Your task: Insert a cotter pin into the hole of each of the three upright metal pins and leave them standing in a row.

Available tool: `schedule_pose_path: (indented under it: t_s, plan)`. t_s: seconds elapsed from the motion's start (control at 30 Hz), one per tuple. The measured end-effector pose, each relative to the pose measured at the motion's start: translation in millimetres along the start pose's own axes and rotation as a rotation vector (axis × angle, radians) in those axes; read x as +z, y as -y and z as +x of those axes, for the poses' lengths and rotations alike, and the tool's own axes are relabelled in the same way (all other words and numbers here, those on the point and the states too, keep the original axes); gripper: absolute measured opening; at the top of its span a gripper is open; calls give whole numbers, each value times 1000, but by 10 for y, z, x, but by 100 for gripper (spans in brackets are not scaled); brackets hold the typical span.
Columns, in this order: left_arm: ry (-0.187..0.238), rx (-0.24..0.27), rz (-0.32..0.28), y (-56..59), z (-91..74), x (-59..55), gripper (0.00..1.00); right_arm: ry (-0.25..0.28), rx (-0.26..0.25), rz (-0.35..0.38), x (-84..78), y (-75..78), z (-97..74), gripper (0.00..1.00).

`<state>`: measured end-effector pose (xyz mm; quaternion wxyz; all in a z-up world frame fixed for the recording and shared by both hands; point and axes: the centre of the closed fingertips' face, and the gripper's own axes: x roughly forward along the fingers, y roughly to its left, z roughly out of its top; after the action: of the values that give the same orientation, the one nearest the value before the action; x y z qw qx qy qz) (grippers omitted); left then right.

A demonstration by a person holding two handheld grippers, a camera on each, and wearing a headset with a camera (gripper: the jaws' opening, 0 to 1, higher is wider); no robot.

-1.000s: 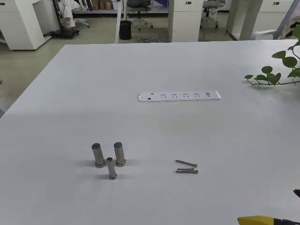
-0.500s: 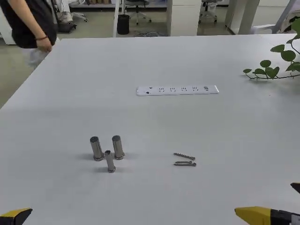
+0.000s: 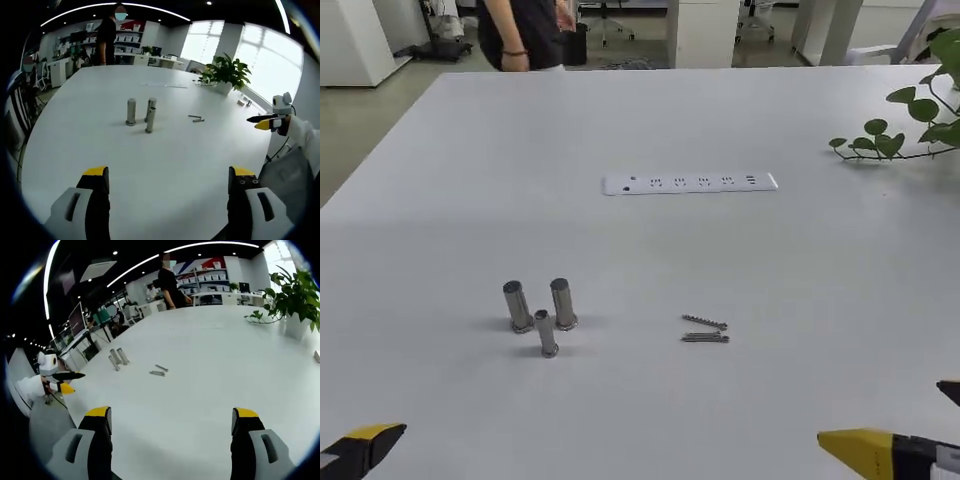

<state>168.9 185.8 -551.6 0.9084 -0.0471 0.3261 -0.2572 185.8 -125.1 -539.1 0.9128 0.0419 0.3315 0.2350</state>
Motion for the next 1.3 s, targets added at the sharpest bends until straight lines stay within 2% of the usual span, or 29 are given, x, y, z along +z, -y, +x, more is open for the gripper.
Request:
schedule_pose_path:
  t_s: [0.3,0.47,0.83,1.17,1.3]
  plan:
    - [16,-6,0,-4,-6,36,98,4,-6,-11,35,-18,-22,98]
    - [21,2,2,-52,14,58,97,-2,-8,-18,40,-29,-10,98]
    - [34,-23,73,-61,176,271,94,-2,-21,-27,85,-37,-27,98]
    - [34,-44,117,-43,290,329,88,-12,-36,-28,83,-11,-58,98]
    - [65,-55,156,-28,333,409,83,-11,-38,-27,86,-14,-62,98]
